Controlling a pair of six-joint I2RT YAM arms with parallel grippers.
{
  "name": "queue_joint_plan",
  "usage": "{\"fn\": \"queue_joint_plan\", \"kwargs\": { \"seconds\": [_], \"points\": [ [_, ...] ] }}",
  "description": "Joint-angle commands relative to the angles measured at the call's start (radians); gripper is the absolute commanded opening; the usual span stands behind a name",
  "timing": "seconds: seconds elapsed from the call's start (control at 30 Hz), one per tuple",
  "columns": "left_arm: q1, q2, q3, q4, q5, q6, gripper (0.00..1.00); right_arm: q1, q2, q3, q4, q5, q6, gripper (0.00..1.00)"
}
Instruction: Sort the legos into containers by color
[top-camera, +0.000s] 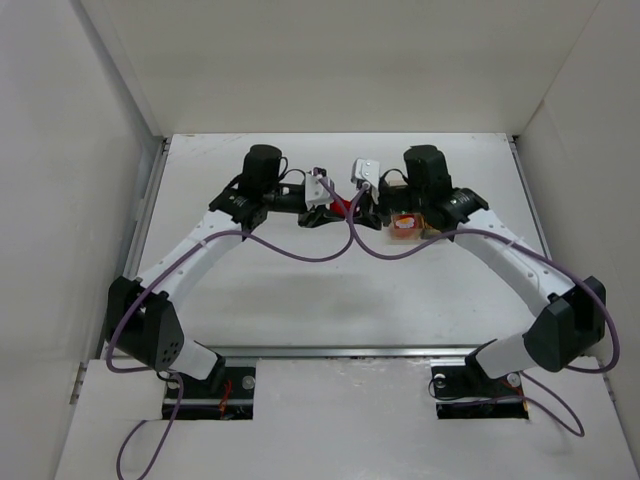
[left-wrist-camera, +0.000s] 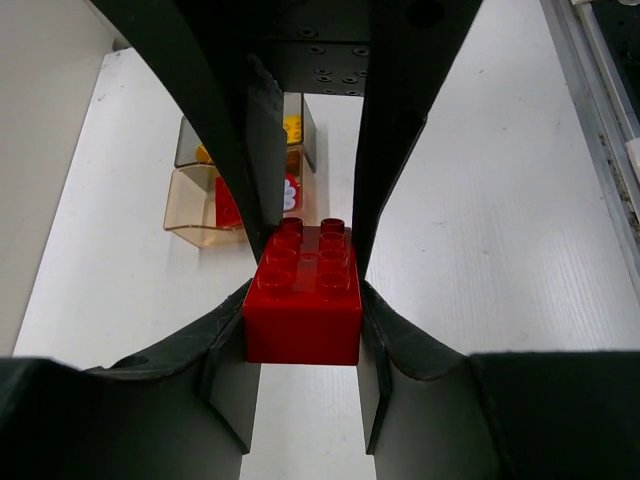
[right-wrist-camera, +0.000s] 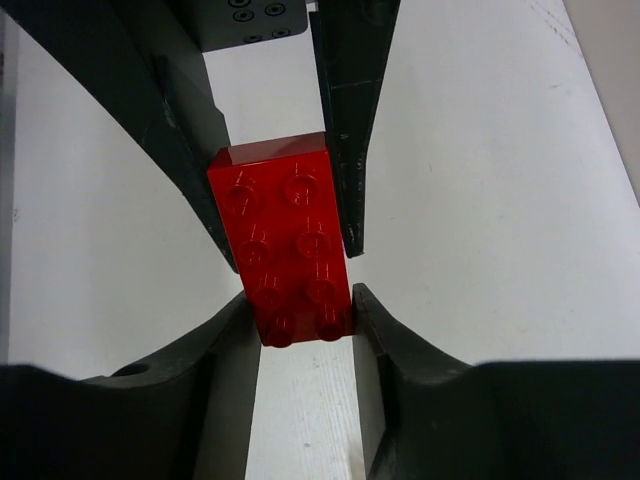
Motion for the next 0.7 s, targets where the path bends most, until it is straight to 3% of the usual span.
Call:
{"fn": "queue_joint_plan", "kwargs": {
  "seconds": [0.0, 0.07, 0.2, 0.23, 0.27, 0.3, 0.37, 0.4, 0.57, 0.67],
  "points": [
    [-0.006, -0.019, 0.032, -0.021, 0.046, 0.017, 0.0, 0.005, -0.037, 0.019, 0.039, 0.026, -0.018, 0.37],
    [-0.006, -0.019, 0.032, -0.021, 0.046, 0.017, 0.0, 0.014, -0.037, 0.019, 0.048, 0.026, -0.018, 0.25],
    [-0.006, -0.019, 0.032, -0.031, 0.046, 0.017, 0.04, 0.014, -0.037, 0.019, 0.048, 0.026, -0.018, 0.13],
    [-0.006, -0.019, 0.022, -0.018, 0.032, 0.017, 0.36, 0.014, -0.037, 0.019, 0.037, 0.044, -0.018, 0.13],
    [-0.006, -0.019, 0.022, -0.018, 0.014, 0.005, 0.36, 0.014, -0.037, 0.019, 0.037, 0.061, -0.009, 0.13],
    [-0.006, -0.019, 0.011, 0.0, 0.003, -0.008, 0.71, 0.014, -0.037, 0.019, 0.037, 0.081, 0.003, 0.12],
    [-0.006, -0.03, 0.0, 0.02, -0.04, -0.028, 0.94, 0.014, -0.025, 0.019, 0.048, 0.125, 0.05, 0.11],
    [-0.006, -0.03, 0.0, 0.02, -0.055, -0.04, 1.0, 0.005, -0.015, 0.019, 0.048, 0.162, 0.072, 0.09],
    [-0.006, -0.049, -0.055, 0.144, -0.23, -0.144, 1.0, -0.074, 0.01, 0.007, 0.088, 0.271, 0.324, 0.06],
    [-0.006, -0.059, -0.099, 0.231, -0.428, -0.244, 1.0, -0.14, 0.019, -0.031, 0.122, 0.443, 0.463, 0.06]
  ]
}}
